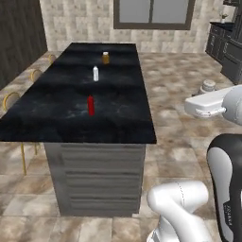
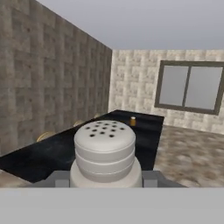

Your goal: Move the ketchup and shaker from the cabinet to the dining counter.

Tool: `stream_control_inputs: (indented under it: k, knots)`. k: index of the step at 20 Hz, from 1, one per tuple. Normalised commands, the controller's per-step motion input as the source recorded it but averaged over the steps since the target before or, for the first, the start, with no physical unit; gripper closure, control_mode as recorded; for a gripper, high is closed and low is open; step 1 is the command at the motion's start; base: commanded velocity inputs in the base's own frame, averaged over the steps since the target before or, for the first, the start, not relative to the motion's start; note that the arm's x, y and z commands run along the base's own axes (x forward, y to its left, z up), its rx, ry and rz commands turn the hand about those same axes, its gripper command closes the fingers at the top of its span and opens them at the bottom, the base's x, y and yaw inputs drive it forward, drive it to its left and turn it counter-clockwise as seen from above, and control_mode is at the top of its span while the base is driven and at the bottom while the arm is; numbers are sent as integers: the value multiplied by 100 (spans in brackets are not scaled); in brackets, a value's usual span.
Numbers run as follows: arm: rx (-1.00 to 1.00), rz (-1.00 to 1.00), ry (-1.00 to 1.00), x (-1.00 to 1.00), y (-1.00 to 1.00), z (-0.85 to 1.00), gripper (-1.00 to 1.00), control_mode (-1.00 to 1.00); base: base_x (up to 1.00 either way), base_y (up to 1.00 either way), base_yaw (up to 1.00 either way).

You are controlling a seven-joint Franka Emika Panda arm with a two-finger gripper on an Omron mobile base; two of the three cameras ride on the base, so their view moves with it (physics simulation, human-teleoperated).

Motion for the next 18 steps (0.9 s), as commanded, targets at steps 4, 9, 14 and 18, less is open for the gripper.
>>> stream_control_inputs:
  k: [4,9,14,18]
  knots:
    - [0,0,0,0,0,0,100,100,38,50,-29]
    - [0,0,0,0,0,0,100,100,42,44,-28]
    - [0,0,0,0,0,0,100,100,65,20,-23]
    - [0,0,0,0,0,0,100,100,81,36,-18]
